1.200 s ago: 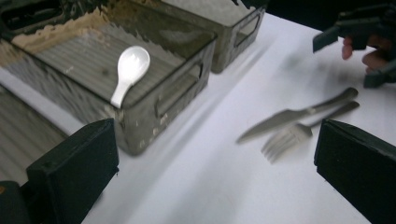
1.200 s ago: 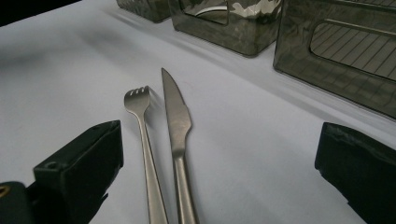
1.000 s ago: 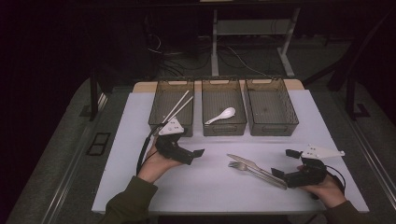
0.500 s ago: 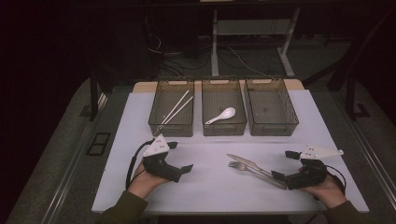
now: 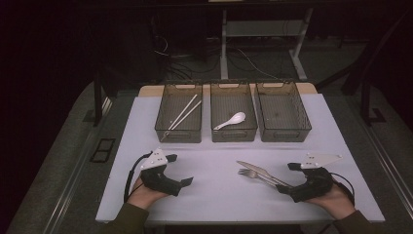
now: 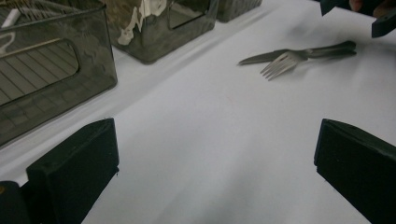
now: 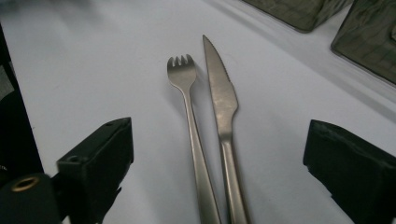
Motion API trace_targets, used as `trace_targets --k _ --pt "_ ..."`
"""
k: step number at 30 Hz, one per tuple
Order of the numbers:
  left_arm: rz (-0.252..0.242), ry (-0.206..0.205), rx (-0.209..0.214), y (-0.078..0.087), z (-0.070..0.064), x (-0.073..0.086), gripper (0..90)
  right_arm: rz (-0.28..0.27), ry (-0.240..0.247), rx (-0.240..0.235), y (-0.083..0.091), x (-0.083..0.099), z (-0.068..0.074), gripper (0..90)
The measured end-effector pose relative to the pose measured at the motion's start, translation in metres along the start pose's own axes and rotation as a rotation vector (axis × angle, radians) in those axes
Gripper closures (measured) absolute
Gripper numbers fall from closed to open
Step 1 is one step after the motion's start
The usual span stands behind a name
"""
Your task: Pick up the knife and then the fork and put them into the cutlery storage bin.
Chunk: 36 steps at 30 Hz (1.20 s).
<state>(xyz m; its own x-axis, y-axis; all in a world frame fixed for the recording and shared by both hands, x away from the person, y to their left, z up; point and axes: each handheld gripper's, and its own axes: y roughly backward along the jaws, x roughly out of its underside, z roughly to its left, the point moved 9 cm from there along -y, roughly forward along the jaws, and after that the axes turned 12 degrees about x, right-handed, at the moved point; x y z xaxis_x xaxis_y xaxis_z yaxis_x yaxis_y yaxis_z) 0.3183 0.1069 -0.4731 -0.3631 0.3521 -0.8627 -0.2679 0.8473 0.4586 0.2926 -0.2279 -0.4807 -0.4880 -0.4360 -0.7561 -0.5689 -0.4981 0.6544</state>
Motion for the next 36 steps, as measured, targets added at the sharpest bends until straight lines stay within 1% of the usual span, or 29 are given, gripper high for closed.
trace_targets --k 1,2,3,6,10,14,17,21,25,28,30,36 --pt "0.005 0.002 0.001 -0.001 0.0 0.001 0.0 0.002 0.006 -0.006 0.0 -0.001 0.001 15.5" --pt "0.008 0.003 0.001 -0.001 0.0 0.001 0.0 0.003 0.009 -0.02 0.0 -0.001 0.003 15.7" --pt "0.01 0.001 0.003 -0.001 -0.001 0.001 0.0 0.008 0.008 -0.022 0.0 -0.002 0.003 15.8" --pt "0.012 0.002 0.008 -0.002 -0.001 0.001 0.0 0.026 0.01 -0.04 -0.001 -0.001 0.005 22.5" --pt "0.023 0.002 0.011 -0.002 -0.002 0.003 0.0 0.055 0.02 -0.04 -0.002 -0.001 0.009 26.0" --pt "0.03 0.002 0.012 -0.003 -0.001 0.004 0.0 0.083 0.038 -0.034 -0.004 -0.004 0.012 32.3" --pt "0.035 -0.001 0.017 -0.003 -0.002 0.004 0.0 0.114 0.061 -0.028 -0.006 -0.005 0.013 36.6" --pt "0.036 0.001 0.02 -0.003 -0.002 0.004 0.0 0.141 0.08 -0.037 -0.01 -0.006 0.017 41.7" --pt "0.034 0.002 0.024 -0.003 -0.002 0.004 0.0 0.155 0.092 -0.052 -0.015 -0.008 0.02 49.4" --pt "0.033 0.004 0.025 -0.003 -0.003 0.004 0.0 0.17 0.111 -0.071 -0.021 -0.009 0.022 54.9" --pt "0.034 0.004 0.026 -0.003 -0.003 0.004 0.0 0.175 0.118 -0.085 -0.025 -0.01 0.024 57.1" --pt "0.031 0.005 0.029 -0.003 -0.003 0.004 0.0 0.189 0.145 -0.095 -0.038 -0.015 0.028 62.9"
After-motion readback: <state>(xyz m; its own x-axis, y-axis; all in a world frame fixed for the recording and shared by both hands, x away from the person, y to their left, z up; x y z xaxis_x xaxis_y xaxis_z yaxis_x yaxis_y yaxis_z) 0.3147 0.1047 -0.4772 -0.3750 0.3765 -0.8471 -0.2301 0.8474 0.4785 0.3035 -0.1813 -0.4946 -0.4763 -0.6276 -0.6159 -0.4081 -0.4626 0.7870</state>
